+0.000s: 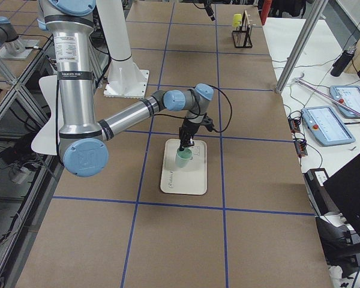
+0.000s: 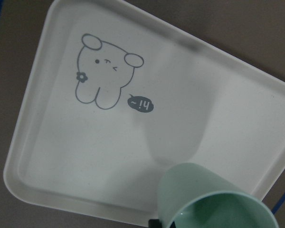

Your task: Left arm grabs green cup and hands to right arm on tray

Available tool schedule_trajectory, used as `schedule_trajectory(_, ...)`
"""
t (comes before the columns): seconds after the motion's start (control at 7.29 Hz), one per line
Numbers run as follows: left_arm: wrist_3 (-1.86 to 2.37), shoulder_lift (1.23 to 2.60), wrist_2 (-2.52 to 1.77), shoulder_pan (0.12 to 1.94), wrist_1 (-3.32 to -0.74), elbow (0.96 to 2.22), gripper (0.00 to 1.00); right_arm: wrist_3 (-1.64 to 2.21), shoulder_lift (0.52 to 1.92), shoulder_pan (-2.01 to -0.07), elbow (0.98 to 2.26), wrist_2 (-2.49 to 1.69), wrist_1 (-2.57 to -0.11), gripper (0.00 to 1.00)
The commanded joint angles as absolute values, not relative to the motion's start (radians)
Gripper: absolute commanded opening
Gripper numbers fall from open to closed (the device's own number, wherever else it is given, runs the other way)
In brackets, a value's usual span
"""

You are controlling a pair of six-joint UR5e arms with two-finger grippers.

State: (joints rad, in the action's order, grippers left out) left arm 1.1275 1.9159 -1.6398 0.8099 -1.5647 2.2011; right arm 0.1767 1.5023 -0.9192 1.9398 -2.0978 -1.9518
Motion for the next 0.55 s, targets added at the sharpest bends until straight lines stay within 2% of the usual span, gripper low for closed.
schedule_trajectory(0.0, 1.127, 1.916, -1.640, 0.810, -1.566, 2.198, 1.00, 0.176, 1.471, -0.916, 1.904, -2.097, -1.953, 0.00)
schedule_trajectory(0.41, 1.129, 1.916, -1.640, 0.810, -1.566, 2.198, 1.00, 0.155, 1.466, -0.910, 1.833, -2.094, -1.884, 0.00)
